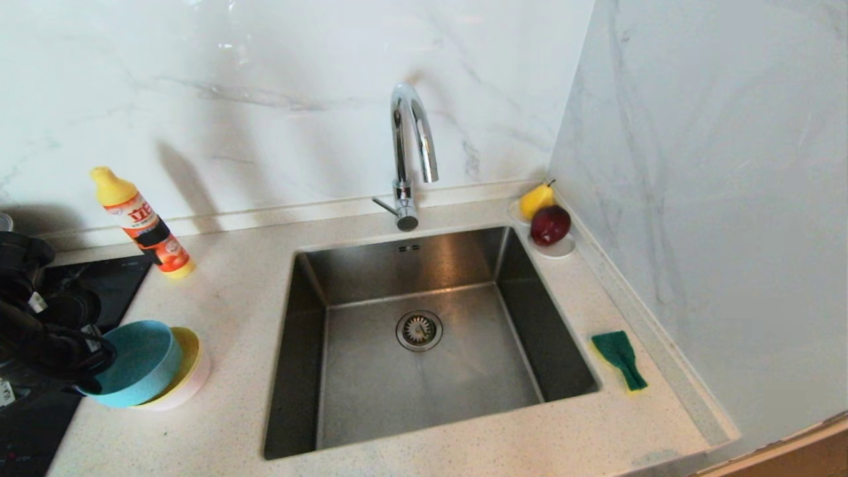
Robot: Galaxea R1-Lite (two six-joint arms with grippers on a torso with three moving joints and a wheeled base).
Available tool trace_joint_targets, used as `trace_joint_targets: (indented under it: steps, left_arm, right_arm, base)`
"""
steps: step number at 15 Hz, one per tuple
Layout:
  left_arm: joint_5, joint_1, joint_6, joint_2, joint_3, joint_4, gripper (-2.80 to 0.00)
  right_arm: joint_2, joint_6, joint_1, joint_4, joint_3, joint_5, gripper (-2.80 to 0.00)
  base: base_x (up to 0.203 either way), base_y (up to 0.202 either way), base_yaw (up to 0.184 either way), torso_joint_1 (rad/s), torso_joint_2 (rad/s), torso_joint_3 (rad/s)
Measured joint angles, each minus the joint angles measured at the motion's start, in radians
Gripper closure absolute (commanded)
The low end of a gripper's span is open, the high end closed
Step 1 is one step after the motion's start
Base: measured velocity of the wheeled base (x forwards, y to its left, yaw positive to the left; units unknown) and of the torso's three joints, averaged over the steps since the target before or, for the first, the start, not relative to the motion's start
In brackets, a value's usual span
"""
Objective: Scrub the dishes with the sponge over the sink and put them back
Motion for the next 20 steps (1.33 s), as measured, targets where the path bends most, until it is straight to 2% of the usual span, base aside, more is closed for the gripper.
trace_joint_targets:
  steps: [1, 13, 16, 17, 20]
  left_arm:
    - [-0.001, 0.002, 0.004, 0.004, 0.001, 0.000, -2.80]
    - [-0.033, 0.002, 0.000, -0.026, -0.007, 0.001, -2.80]
    - [-0.068, 0.002, -0.005, -0.070, -0.048, 0.023, -2.80]
    - [-0.080, 0.002, -0.004, -0.093, -0.074, 0.035, 0.00]
    - [-0.093, -0.003, 0.000, -0.143, -0.164, 0.060, 0.00]
  right_arm:
    - [0.000, 0.000, 0.000, 0.000, 0.000, 0.000, 0.00]
    - [0.000, 0.000, 0.000, 0.000, 0.000, 0.000, 0.00]
    - [0.000, 0.000, 0.000, 0.000, 0.000, 0.000, 0.00]
    - [0.000, 0.000, 0.000, 0.000, 0.000, 0.000, 0.00]
    - [0.000, 0.000, 0.000, 0.000, 0.000, 0.000, 0.00]
  base:
    - [0.000, 0.000, 0.000, 0.000, 0.00, 0.000]
    - [0.000, 0.000, 0.000, 0.000, 0.00, 0.000]
    - [0.000, 0.000, 0.000, 0.000, 0.00, 0.000]
    - [0.000, 0.000, 0.000, 0.000, 0.00, 0.000]
    - [0.000, 0.000, 0.000, 0.000, 0.00, 0.000]
